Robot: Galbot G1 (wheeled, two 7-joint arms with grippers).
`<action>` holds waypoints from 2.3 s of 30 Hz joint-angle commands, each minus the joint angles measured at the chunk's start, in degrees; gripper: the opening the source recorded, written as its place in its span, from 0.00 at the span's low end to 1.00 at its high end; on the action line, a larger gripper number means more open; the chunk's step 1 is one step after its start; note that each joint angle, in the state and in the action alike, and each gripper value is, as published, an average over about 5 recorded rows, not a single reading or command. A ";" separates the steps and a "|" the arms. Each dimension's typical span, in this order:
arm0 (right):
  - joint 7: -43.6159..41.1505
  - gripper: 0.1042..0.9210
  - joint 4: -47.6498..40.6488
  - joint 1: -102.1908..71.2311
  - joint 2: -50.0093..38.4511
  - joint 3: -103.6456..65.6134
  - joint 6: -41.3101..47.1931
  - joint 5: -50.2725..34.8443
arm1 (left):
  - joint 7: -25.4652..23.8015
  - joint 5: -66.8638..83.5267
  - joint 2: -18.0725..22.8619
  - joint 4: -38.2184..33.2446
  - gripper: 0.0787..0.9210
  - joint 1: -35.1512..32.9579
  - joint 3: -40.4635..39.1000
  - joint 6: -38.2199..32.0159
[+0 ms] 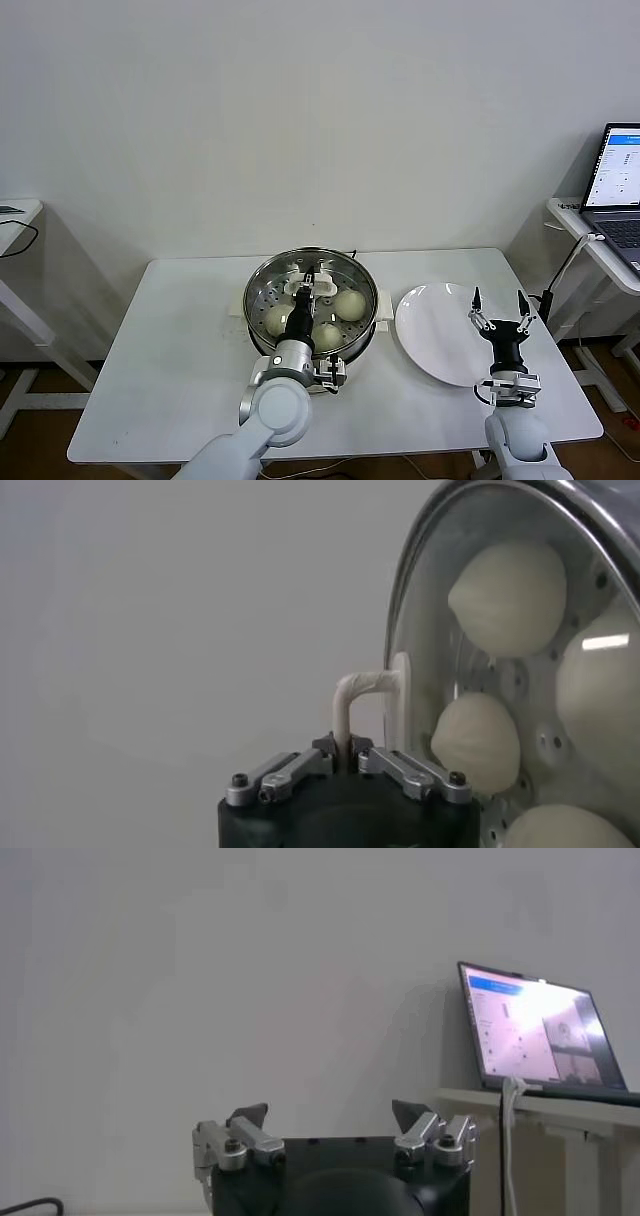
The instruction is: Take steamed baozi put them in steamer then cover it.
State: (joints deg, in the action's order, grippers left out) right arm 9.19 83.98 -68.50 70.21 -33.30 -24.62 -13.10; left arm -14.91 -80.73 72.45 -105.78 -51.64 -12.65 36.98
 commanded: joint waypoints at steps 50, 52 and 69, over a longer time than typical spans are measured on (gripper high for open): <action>2.85 0.88 5.65 -0.55 -2.59 4.50 9.33 -4.47 | 7.66 29.84 -10.98 -28.97 0.88 -13.18 16.76 -5.83; 1.85 0.88 6.27 -0.64 -2.90 5.05 9.65 -6.83 | 13.30 39.17 -10.87 -29.56 0.88 -14.80 23.69 -10.39; 0.05 0.88 9.05 -2.81 -3.78 7.80 8.19 -10.42 | 18.95 87.84 -1.87 -6.86 0.88 -31.73 59.30 -44.71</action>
State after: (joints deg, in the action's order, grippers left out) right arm 9.60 91.32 -70.28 67.04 -26.86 -17.39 -21.16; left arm 1.74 -22.13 67.04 -124.60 -73.36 25.98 11.42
